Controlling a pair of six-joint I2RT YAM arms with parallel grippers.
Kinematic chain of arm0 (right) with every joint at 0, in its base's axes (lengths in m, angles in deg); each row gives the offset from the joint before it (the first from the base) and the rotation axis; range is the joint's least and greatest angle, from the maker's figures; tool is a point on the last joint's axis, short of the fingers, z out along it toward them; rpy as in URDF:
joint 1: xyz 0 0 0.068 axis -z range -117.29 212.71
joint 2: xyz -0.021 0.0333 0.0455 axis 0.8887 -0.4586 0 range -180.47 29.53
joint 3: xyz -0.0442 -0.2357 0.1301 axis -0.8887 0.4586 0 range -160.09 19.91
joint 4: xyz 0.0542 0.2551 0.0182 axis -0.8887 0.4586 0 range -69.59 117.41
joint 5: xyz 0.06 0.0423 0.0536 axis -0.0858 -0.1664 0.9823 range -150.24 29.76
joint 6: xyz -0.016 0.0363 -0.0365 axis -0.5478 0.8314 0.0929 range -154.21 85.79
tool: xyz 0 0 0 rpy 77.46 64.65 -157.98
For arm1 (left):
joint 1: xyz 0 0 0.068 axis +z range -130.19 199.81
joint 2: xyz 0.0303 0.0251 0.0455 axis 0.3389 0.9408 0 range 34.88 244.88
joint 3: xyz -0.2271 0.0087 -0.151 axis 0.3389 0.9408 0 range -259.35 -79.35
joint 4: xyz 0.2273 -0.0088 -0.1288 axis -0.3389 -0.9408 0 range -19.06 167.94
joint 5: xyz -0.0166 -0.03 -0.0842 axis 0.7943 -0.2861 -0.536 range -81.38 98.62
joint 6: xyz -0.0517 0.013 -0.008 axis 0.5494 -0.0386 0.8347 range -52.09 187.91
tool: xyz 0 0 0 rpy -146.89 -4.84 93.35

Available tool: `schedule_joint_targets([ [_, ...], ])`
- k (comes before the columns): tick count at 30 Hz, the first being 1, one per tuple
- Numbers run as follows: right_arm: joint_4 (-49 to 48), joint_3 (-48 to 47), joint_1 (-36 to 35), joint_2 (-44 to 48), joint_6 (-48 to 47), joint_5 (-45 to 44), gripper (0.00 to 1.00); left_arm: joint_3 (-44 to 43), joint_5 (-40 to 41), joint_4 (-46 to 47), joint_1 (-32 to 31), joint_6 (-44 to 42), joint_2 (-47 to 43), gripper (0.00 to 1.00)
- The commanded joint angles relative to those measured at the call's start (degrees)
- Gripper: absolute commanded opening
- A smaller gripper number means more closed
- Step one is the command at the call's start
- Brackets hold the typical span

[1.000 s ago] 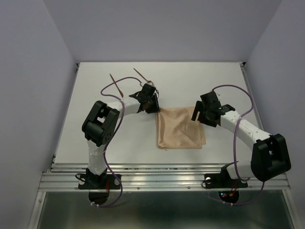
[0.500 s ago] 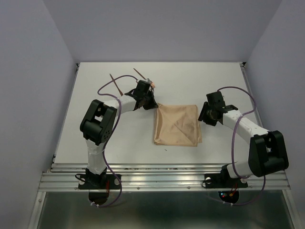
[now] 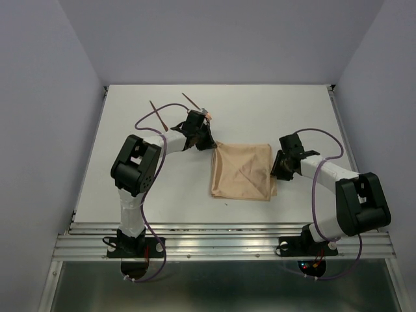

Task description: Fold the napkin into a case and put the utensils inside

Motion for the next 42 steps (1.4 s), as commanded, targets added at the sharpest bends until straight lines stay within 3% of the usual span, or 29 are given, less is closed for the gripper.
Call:
schedule_joint_targets([
  [1, -3.1, 2.1, 0.1, -1.0, 0.5, -0.3, 0.28, 0.0, -1.0, 1.7, 0.5, -0.1, -0.4, 0.00],
  [8, -4.0, 3.9, 0.1, 0.1, 1.6, -0.7, 0.06, 1.1, -1.3, 2.4, 0.9, 0.4, -0.6, 0.00],
  [11, -4.6, 4.8, 0.1, 0.9, 1.5, 1.1, 0.05, 1.6, -1.5, 2.8, 0.9, 0.8, -0.6, 0.00],
  [14, -4.2, 4.7, 0.1, 1.6, 2.1, 0.8, 0.07, 1.7, -2.5, 3.6, 0.9, 1.2, -0.4, 0.00],
  [17, -2.8, 3.2, 0.1, 2.2, 2.7, -2.8, 0.23, 1.5, -3.3, 3.6, 0.9, 1.0, 0.1, 0.00],
  [21, -2.7, -1.6, 0.1, 1.5, 2.3, -5.2, 0.33, 1.5, -3.3, 3.4, 0.9, 0.4, 0.2, 0.00],
  [29, -3.9, -14.4, 1.3, -8.3, 0.8, -2.8, 0.36, 0.8, -3.8, 2.3, 1.0, -0.4, 0.7, 0.01],
  [33, -4.8, -18.0, 1.9, -12.7, 0.0, -0.5, 0.40, 0.0, -3.5, 0.7, 1.3, -1.3, 0.6, 0.21],
  [39, -5.8, -20.4, 3.0, -16.9, -1.0, 0.8, 0.38, -0.5, -3.4, -0.9, 1.8, -2.9, 0.3, 0.33],
  [42, -6.4, -20.3, 3.0, -16.8, -1.0, 1.0, 0.33, -1.1, -3.5, -1.5, 1.9, -3.4, 0.6, 0.34],
])
